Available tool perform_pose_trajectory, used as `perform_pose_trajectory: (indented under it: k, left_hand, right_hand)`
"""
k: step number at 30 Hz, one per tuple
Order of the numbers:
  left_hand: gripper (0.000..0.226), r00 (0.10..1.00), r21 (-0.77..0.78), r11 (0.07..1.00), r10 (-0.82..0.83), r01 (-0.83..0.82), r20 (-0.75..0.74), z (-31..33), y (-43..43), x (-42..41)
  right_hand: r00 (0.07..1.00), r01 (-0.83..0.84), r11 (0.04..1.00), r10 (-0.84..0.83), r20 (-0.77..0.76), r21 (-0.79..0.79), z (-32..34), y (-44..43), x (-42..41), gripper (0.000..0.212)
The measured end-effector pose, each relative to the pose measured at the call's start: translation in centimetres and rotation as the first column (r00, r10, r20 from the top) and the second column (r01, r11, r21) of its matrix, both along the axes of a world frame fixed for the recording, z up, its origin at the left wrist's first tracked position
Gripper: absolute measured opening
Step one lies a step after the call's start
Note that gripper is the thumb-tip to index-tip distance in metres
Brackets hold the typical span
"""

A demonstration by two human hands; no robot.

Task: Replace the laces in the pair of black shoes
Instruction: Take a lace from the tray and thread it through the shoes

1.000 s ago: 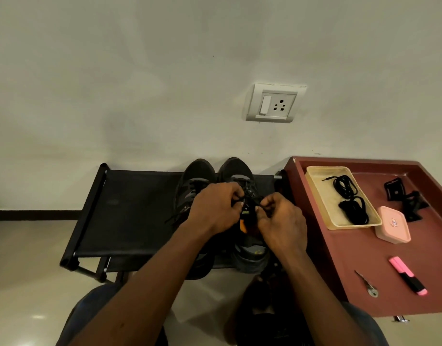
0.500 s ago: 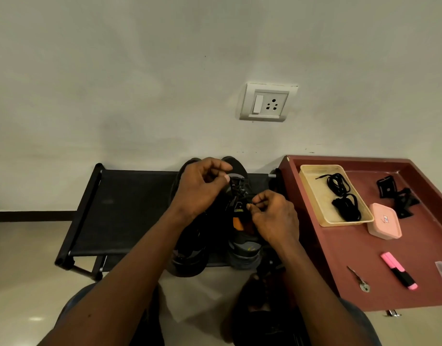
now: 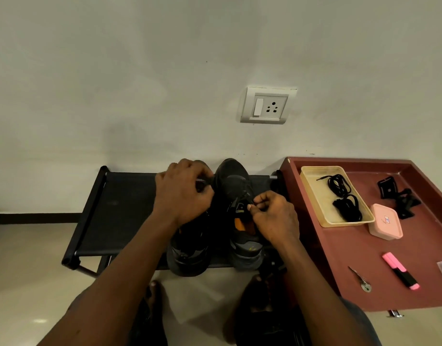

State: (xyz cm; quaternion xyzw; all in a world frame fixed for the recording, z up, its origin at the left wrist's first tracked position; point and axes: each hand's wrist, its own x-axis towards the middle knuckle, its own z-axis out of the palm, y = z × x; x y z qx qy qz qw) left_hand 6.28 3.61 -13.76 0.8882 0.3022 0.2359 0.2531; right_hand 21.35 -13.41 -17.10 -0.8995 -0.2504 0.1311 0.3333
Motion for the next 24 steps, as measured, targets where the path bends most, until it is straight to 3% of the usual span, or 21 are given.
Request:
perform_pose_trajectory:
  k: [2,5,9,15,24]
  left_hand:
    - [0.041,0.974,0.070,0.993,-0.075,0.092,-0.215,-0.8,-0.7,0.6]
    - [0.042,0.949,0.019,0.983,-0.169,0.180,-0.265,-1.8,-1.7,2.0]
    - [0.036,0.922,0.061,0.976,-0.178,0.211,-0.344,-2.4,-2.3,3.5]
    - [0.018,0.953,0.090,0.983,-0.132,0.162,-0.274,-2.8,-2.1,4.0]
    - [0.012,0.961,0.158,0.983,-0.050,0.096,-0.271,-2.2,-1.0,3.5]
  right_hand:
    - [0.999,-0.026,1.000,0.026,-0.026,0.004,0.0,-0.1,0.3,0.023]
    - [0.987,-0.087,0.995,0.091,-0.129,0.042,0.1,-0.2,1.1,0.040]
    - [0.962,-0.168,0.984,0.176,-0.208,0.057,0.0,-0.5,2.4,0.033]
    - [0.985,-0.137,0.989,0.141,-0.101,0.045,-0.1,-0.4,3.1,0.016]
    - [0.976,-0.109,0.977,0.140,0.168,-0.181,0.9,-0.9,3.1,0.013]
